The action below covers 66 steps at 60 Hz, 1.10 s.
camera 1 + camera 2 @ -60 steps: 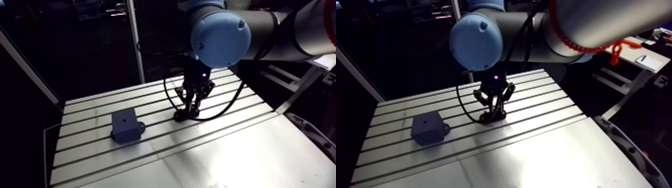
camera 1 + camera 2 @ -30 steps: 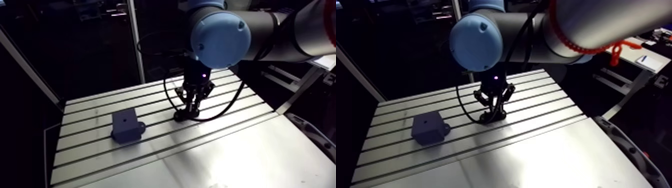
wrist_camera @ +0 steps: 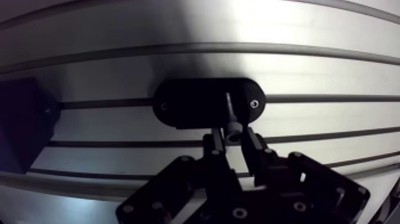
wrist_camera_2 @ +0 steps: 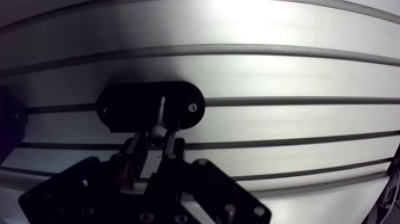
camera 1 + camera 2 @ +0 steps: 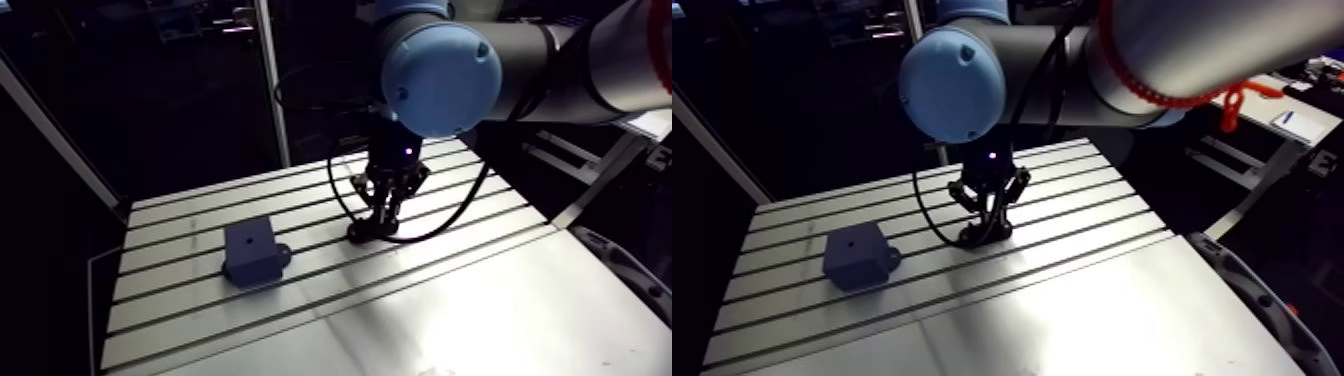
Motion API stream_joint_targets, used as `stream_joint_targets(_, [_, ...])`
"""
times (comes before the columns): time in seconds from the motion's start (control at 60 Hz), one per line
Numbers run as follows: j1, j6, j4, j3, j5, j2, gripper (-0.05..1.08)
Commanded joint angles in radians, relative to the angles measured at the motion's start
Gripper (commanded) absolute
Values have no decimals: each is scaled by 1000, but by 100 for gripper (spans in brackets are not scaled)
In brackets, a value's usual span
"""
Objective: Pick up the M10 bolt and insert it into the hole until fully seated.
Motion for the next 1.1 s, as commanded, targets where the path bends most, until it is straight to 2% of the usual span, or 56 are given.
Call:
stream_joint_targets(0.017, [0, 0, -1, 0, -7, 1, 68])
stream_joint_targets(0.383, [2, 0, -10, 0, -7, 6, 69])
stream_joint_targets(0.783, [2, -2, -23, -3, -9, 6, 76])
stream_joint_targets(0.867, [3, -3, -21, -11, -10, 0, 79])
stream_joint_targets(0.95, [3, -5, -17, -25, -1, -20, 85])
stream_joint_targets(1.1, [3, -8, 17, -45, 0, -45, 92])
